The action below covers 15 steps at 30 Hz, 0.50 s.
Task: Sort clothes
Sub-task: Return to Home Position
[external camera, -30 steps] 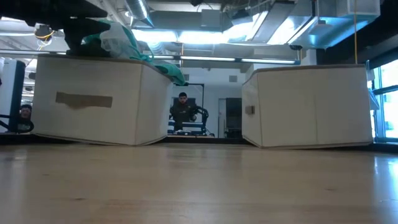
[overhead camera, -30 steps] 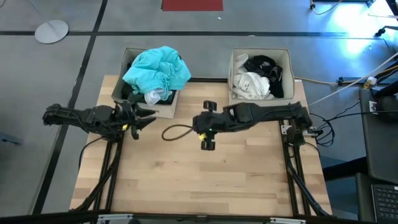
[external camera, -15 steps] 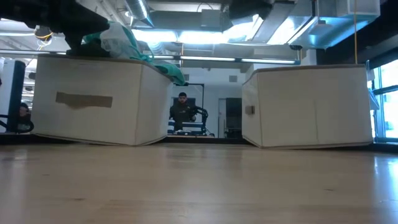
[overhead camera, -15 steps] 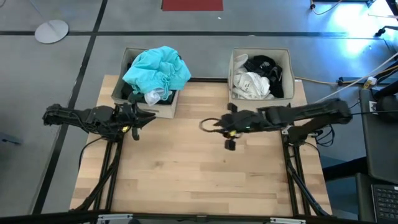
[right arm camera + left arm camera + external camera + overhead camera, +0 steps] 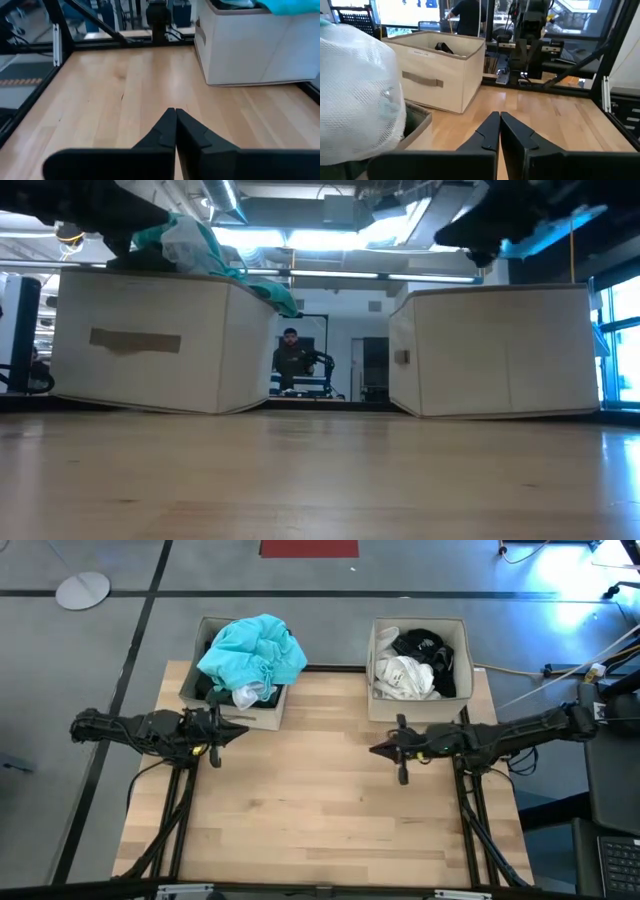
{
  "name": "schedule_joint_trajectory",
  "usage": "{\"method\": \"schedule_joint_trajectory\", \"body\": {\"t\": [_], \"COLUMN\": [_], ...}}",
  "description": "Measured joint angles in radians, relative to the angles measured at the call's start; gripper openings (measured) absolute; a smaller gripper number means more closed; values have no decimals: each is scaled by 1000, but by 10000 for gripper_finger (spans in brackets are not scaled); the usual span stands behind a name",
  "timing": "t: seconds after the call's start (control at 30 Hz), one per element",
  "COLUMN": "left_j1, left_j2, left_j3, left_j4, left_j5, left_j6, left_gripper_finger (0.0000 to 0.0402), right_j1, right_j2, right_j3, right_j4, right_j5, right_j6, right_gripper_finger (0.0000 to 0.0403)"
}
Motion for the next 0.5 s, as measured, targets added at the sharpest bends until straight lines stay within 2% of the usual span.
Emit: {"method": "schedule_joint_trajectory", "body": {"t": [0.27,0.5], "left_j1": [0,1], "left_j2": [-69,-166], "left_j3": [1,1], "left_j4": [-65,-112], "left_j5": [0,-3], "left_j6": [0,-10], "left_gripper_finger": [5,5], "right_j1": [0,1], "right_j2": [-226,-428], "right_j3": [-231,-350], "right_j4": [134,163], "right_j5": [-1,-32], "right_j6": [6,25], "right_gripper_finger": [3,3]}}
